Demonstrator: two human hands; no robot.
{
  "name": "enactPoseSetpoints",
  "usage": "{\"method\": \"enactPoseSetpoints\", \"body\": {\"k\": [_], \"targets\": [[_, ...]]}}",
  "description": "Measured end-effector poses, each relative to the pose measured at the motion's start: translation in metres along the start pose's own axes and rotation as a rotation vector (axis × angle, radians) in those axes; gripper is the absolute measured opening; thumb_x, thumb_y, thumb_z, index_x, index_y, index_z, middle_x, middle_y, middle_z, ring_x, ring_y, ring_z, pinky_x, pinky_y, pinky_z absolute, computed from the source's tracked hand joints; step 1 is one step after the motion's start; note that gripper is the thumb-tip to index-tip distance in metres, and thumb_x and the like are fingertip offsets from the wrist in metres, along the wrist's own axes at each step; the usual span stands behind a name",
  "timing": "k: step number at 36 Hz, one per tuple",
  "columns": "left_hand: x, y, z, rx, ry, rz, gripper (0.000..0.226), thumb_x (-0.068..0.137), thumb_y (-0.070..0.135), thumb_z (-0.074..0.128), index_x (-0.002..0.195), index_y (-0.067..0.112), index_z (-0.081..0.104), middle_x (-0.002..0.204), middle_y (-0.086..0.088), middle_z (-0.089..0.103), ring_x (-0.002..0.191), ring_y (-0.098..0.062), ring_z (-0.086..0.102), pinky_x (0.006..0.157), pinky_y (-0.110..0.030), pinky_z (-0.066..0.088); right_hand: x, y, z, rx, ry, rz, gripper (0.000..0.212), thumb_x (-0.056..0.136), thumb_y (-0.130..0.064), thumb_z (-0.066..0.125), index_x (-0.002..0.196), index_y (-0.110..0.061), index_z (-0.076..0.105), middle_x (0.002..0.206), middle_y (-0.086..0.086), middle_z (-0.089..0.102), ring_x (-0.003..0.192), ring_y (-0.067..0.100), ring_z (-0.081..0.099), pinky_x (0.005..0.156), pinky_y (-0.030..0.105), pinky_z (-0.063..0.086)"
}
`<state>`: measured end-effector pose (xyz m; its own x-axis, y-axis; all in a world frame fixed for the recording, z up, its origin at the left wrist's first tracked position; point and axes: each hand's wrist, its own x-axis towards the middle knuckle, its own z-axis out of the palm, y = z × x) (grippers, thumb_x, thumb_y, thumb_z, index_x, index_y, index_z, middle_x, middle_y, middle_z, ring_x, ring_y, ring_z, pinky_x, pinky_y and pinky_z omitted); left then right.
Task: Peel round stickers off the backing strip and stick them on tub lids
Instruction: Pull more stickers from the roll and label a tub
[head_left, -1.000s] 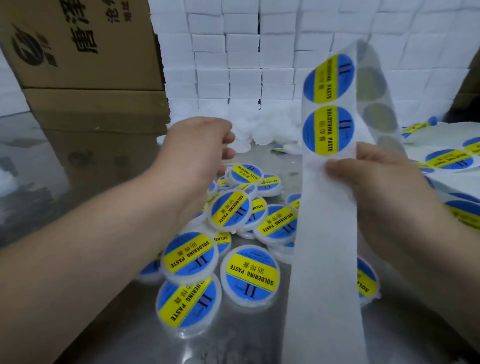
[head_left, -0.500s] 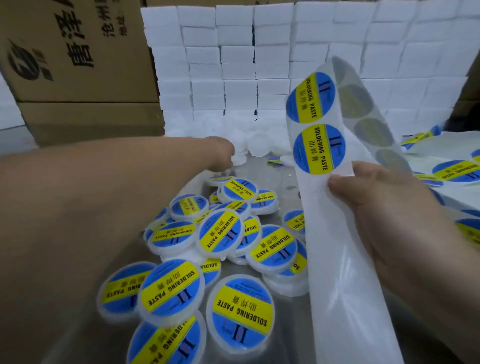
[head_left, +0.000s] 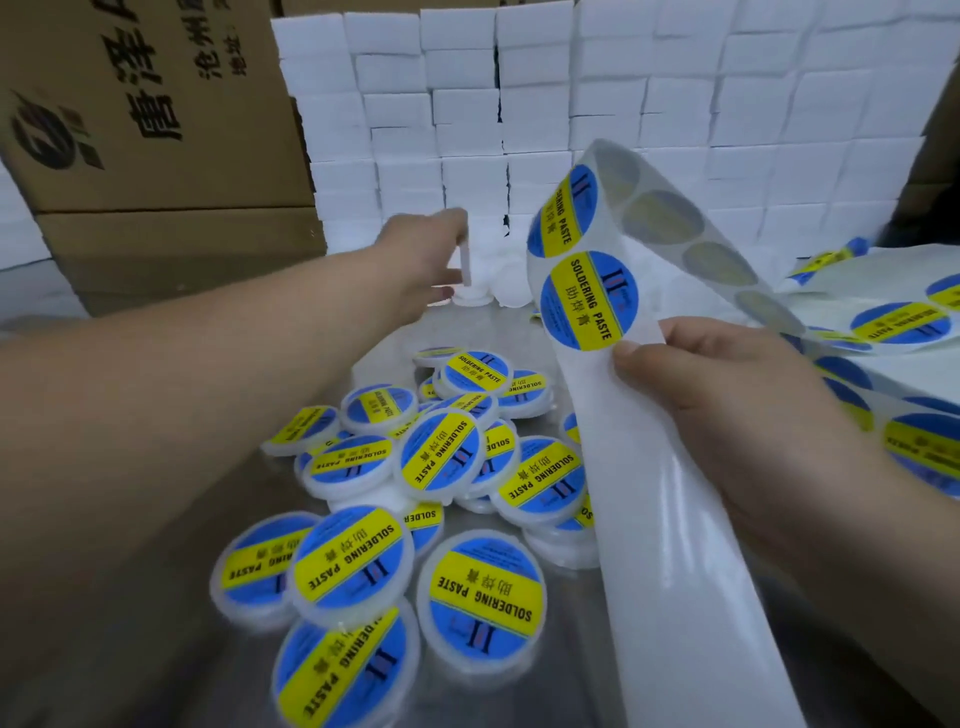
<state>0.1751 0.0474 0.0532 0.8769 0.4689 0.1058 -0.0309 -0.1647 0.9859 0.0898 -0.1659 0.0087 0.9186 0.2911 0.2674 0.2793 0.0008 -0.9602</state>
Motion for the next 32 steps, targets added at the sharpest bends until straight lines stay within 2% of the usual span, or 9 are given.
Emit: {"method": "enactPoseSetpoints", "body": {"k": [5,10,14,17,22,25,27,30,32], "targets": [[-0.065,0.022,-0.021,-0.251,-0.043,-0.014,0.013,0.083,0.019,0.044,0.071,0.019,0.052,0.051,0.009,0.062,0.07,-0.015,0.066,0.074,-0.031,0.046,-0.003,-0.003,0.003,0.005,-0.02,0.005,0.011,0.083,-0.02,0.062,0.078,-0.021,0.072,0.066,0.005,0.071,0.053,0.016,0.065,0.05,0.028,0.053],[-0.122,0.019,-0.022,-0.361,-0.055,0.025,0.011,0.083,0.018,0.049,0.073,0.016,0.055,0.088,0.0,0.065,0.082,-0.026,0.066,0.083,-0.037,0.051,-0.004,-0.004,0.004,0.017,-0.069,0.001,0.011,0.084,-0.022,0.062,0.082,-0.022,0.072,0.072,0.006,0.073,0.066,0.025,0.07,0.065,0.041,0.056],[-0.138,0.012,-0.015,-0.497,-0.068,-0.012,0.011,0.084,0.017,0.046,0.075,0.015,0.052,0.085,-0.004,0.06,0.086,-0.029,0.069,0.07,-0.032,0.055,-0.006,-0.006,0.005,0.007,-0.078,-0.005,0.012,0.084,-0.021,0.061,0.081,-0.022,0.073,0.07,0.004,0.072,0.06,0.02,0.068,0.057,0.033,0.055],[-0.14,0.003,-0.013,-0.488,0.037,0.008,0.017,0.088,0.021,0.041,0.093,0.016,0.056,0.098,-0.006,0.065,0.084,-0.023,0.068,0.06,-0.028,0.055,-0.008,-0.007,0.005,0.01,-0.081,-0.019,0.013,0.085,-0.02,0.061,0.081,-0.017,0.072,0.067,0.005,0.071,0.054,0.016,0.065,0.048,0.026,0.051],[-0.142,-0.012,-0.017,-0.104,0.143,0.344,0.028,0.093,0.02,0.037,0.084,0.035,0.058,0.095,0.005,0.064,0.067,-0.007,0.06,0.056,-0.019,0.042,-0.01,-0.009,0.007,0.044,-0.13,-0.071,0.015,0.085,-0.019,0.061,0.08,-0.023,0.075,0.071,0.004,0.073,0.061,0.015,0.068,0.056,0.028,0.054],[-0.147,-0.016,-0.016,0.203,0.119,0.636,0.01,0.085,0.037,0.05,0.082,0.045,0.056,0.088,0.017,0.056,0.076,0.006,0.052,0.067,-0.009,0.039,-0.011,-0.009,0.007,0.041,-0.146,-0.085,0.017,0.085,-0.019,0.061,0.08,-0.025,0.076,0.071,0.003,0.073,0.062,0.015,0.068,0.057,0.027,0.055],[-0.151,-0.02,-0.013,0.362,0.112,0.719,0.015,0.076,0.043,0.055,0.09,0.047,0.057,0.089,0.017,0.048,0.086,0.005,0.049,0.077,-0.007,0.037,-0.011,-0.009,0.007,0.042,-0.169,-0.088,0.019,0.087,-0.018,0.059,0.079,-0.024,0.076,0.071,0.003,0.073,0.061,0.013,0.068,0.055,0.023,0.054],[-0.154,-0.023,-0.009,0.542,0.088,0.784,0.029,0.077,0.034,0.057,0.104,0.03,0.068,0.095,0.011,0.046,0.098,-0.015,0.053,0.094,-0.036,0.041,-0.01,-0.008,0.009,0.039,-0.182,-0.093,0.021,0.087,-0.017,0.058,0.077,-0.021,0.075,0.071,0.007,0.072,0.063,0.014,0.064,0.058,0.023,0.051],[-0.155,-0.024,-0.009,0.616,0.078,0.8,0.032,0.077,0.034,0.058,0.106,0.026,0.069,0.097,0.008,0.049,0.097,-0.023,0.055,0.089,-0.05,0.041,-0.009,-0.006,0.009,0.018,-0.183,-0.106,0.018,0.087,-0.015,0.057,0.078,-0.018,0.073,0.073,0.015,0.069,0.067,0.017,0.061,0.062,0.027,0.049]]}}
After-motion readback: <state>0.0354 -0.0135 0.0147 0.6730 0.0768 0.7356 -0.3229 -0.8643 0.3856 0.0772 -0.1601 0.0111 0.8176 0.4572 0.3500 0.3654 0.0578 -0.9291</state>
